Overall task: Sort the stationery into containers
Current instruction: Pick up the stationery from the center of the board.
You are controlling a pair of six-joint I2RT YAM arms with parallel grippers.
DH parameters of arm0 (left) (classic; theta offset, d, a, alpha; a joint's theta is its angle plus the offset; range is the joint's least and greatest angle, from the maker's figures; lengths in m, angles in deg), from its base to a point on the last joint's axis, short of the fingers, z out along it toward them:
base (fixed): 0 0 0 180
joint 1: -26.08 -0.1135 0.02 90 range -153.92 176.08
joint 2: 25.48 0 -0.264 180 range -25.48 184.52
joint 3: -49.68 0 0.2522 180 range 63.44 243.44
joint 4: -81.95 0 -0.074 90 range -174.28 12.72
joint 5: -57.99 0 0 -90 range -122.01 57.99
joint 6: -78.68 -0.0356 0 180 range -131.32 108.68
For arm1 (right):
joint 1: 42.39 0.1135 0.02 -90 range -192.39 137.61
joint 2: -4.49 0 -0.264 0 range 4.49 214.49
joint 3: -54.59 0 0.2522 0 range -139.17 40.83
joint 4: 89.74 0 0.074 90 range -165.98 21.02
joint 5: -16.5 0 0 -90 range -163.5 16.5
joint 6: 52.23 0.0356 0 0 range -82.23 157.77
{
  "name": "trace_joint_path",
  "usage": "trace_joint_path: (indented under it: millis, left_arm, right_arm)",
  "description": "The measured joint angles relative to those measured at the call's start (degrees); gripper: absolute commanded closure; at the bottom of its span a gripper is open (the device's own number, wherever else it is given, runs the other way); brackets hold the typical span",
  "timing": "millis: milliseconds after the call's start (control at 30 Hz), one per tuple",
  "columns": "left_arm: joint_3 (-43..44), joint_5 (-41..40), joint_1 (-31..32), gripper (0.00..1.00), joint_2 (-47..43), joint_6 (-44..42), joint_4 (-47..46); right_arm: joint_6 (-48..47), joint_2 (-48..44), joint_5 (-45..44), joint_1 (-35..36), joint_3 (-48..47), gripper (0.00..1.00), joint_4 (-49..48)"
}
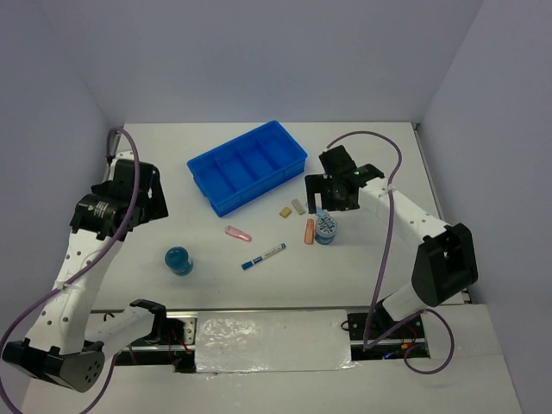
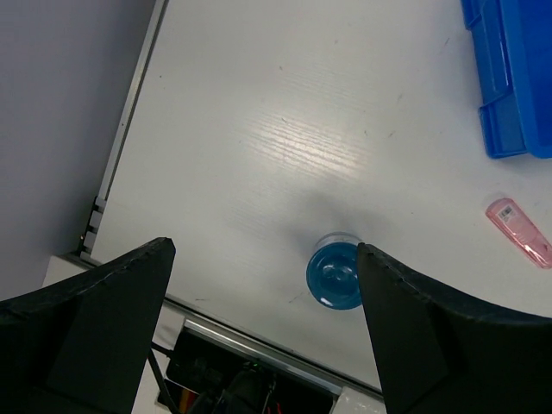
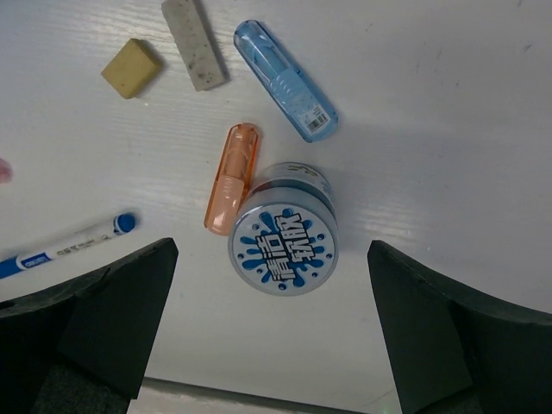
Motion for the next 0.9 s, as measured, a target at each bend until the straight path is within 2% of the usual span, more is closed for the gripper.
trace_joint_path:
  millis: [267,367,400,467,500,600,800,900]
  left_arm:
    - [-1.25,-0.24,0.0,0.01,-2.19,0.07,0.31]
    - [-1.25,-0.52,0.0,0.01,-2.51,0.07,0.31]
    - [-1.25,-0.61,0.0,0.01,-2.49,0.07,0.31]
    - [-1.25,-0.61,0.0,0.01,-2.34,0.07,0.31]
    - [-1.25,-0.61,0.0,0.01,-2.19,0.07,0.31]
    - [-1.25,-0.61,0.0,0.01,-1.68,0.04,0.26]
    - [-1.25,-0.59,0.0,0.01,-0.68,0.04,0.26]
    - [-1.25,-0.35,0.0,0.01,-0.61,0.15,0.24]
  right_arm:
    - [0.55,2.62,-1.95,0.92,7.76,0.06,-4.66]
    - [1.03,3.41,-1.86,0.98,10.21,0.16,-6.03]
    - [1.07,3.67,-1.75,1.05,10.64,0.24,-6.36]
    - [1.01,4.28,-1.42,1.16,11.02,0.34,-7.13]
    - [0.92,4.39,-1.49,1.16,11.02,0.45,-7.3]
    - [0.9,4.37,-1.51,1.16,10.75,0.58,-7.43]
    - [2.34,0.83,-3.02,1.16,5.73,0.59,-1.66]
    - [2.64,-2.1,-2.86,1.14,-2.97,0.59,-0.28]
